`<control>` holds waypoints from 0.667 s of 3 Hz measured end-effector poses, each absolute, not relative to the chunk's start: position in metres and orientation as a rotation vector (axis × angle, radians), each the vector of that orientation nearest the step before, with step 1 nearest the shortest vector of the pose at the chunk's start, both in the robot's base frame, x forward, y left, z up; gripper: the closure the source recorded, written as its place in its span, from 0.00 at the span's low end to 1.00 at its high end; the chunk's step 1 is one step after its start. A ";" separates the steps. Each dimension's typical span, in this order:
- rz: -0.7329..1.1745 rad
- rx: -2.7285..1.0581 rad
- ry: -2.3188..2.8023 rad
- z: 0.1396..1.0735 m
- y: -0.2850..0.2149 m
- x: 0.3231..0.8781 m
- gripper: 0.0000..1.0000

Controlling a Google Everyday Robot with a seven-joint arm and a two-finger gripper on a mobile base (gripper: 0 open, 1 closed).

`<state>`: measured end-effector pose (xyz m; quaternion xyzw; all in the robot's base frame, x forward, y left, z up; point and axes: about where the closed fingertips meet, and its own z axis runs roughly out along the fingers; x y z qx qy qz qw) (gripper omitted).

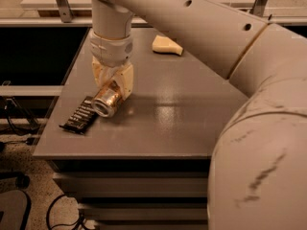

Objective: Move orange can near rxbar chocolate

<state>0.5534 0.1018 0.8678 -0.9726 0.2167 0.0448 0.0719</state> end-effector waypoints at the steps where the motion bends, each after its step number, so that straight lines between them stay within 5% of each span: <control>1: 0.141 -2.924 0.651 0.866 0.102 0.554 0.36; 2: 0.145 -2.925 0.650 0.865 0.102 0.554 0.13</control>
Offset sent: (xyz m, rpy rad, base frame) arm -0.0094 -0.0123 -0.0017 -0.0427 0.0438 0.0082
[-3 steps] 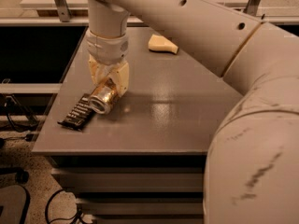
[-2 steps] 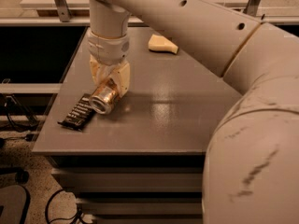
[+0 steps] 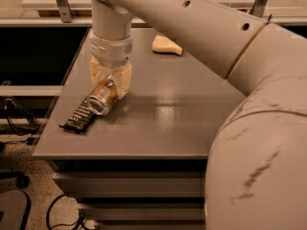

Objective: Move orange can near rxbar chocolate

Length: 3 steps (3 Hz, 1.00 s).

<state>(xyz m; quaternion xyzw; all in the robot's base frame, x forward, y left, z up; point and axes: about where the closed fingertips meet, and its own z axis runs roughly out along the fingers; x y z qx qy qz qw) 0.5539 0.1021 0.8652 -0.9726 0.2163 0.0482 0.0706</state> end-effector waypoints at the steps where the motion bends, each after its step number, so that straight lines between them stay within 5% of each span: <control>1: 0.146 -2.926 0.650 0.865 0.102 0.554 0.00; 3: 0.146 -2.929 0.649 0.865 0.100 0.552 0.00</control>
Offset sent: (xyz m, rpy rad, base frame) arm -0.0114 -0.0138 0.0019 -0.0425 0.0356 0.0090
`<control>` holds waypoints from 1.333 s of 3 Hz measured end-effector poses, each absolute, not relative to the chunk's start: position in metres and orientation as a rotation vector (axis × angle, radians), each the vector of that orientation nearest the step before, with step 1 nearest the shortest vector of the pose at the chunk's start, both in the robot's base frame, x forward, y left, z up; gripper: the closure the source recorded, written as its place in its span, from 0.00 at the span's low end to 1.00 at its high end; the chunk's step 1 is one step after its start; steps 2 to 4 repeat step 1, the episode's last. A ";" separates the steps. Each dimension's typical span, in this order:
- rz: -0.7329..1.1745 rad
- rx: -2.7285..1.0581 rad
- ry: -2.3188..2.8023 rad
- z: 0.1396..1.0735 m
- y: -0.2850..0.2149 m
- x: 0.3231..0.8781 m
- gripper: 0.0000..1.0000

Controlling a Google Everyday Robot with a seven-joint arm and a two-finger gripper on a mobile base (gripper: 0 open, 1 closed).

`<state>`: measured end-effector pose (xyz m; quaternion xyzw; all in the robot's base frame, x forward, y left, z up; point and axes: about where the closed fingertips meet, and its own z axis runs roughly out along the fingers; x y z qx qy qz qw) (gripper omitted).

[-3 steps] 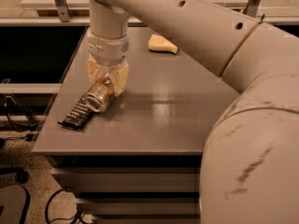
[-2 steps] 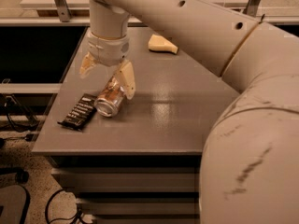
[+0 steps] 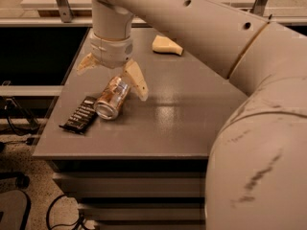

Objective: Move orange can near rxbar chocolate

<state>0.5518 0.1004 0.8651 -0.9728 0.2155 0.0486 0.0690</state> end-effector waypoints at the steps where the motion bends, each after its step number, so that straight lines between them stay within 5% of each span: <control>1: 0.146 -2.929 0.648 0.865 0.100 0.552 0.00; 4: 0.146 -2.929 0.648 0.865 0.100 0.552 0.00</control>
Offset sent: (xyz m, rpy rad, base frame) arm 0.0000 0.0000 0.0000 0.0000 0.0000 0.0000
